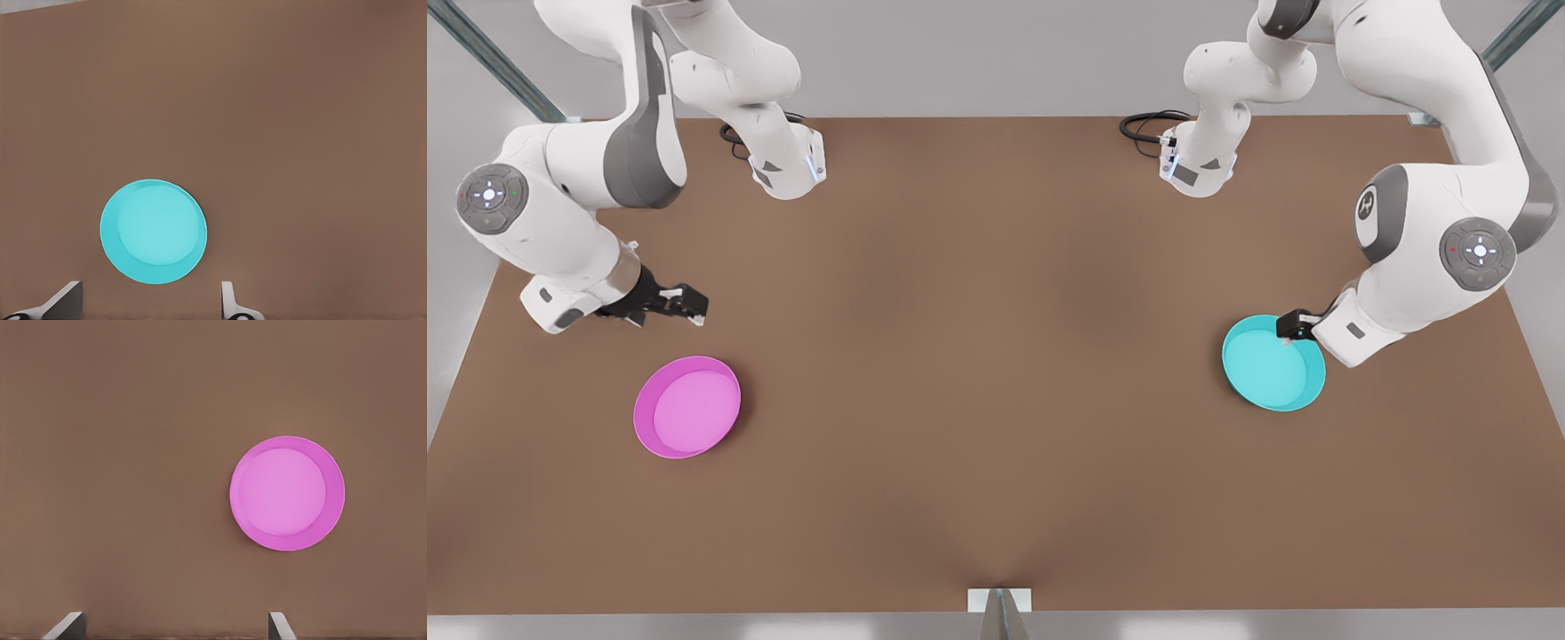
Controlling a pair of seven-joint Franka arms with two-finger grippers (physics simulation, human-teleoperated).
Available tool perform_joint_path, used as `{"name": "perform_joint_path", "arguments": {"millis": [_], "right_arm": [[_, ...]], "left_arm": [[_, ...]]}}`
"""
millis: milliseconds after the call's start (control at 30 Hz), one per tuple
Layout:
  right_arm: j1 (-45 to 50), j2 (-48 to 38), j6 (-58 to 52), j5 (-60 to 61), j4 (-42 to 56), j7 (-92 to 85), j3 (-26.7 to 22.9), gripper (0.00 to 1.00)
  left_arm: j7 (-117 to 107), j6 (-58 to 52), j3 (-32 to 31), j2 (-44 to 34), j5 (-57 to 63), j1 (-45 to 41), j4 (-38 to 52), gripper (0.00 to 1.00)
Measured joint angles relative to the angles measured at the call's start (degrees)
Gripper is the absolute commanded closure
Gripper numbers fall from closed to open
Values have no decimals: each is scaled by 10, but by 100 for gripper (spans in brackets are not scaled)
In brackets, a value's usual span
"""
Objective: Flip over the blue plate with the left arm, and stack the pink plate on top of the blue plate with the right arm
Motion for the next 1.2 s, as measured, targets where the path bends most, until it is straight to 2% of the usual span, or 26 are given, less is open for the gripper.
{"name": "perform_joint_path", "arguments": {"millis": [100, 200, 267, 433, 767, 800, 867, 900, 1000, 1100, 1200], "right_arm": [[-14, 9, 8, 9, 3, 0, 1, 0], [-14, 10, 6, 10, 4, 0, 0, 0], [-15, 9, 4, 10, 4, 1, 1, 0], [-23, 20, 8, 11, 12, -9, -3, 0], [-14, 23, 20, 12, 11, -11, 0, 0], [-16, 22, 21, 12, 10, -11, 0, 0], [-18, 16, 17, 12, 15, -9, -1, 0], [-15, 18, 17, 12, 14, -5, -1, 0], [-14, 12, 15, 12, 16, -9, -5, 0], [-41, 32, -51, 12, 71, -1, -5, 0], [-46, 34, -41, 6, 60, -3, -12, 0]], "left_arm": [[7, 2, 17, 23, -10, 6, 0, 0], [123, 3, 147, 90, -98, 14, -7, 0], [228, 27, 186, 114, -164, 18, -45, 0], [435, 57, 187, 210, -256, 104, -47, 0], [461, 124, 186, 306, -296, 115, -47, 0], [461, 123, 185, 310, -297, 115, -47, 7], [461, 122, 184, 311, -298, 113, -47, 38], [461, 120, 183, 312, -298, 113, -47, 46], [460, 122, 182, 320, -299, 112, -46, 50], [457, 123, 182, 323, -299, 112, -44, 55], [455, 123, 182, 327, -300, 112, -43, 58]]}}
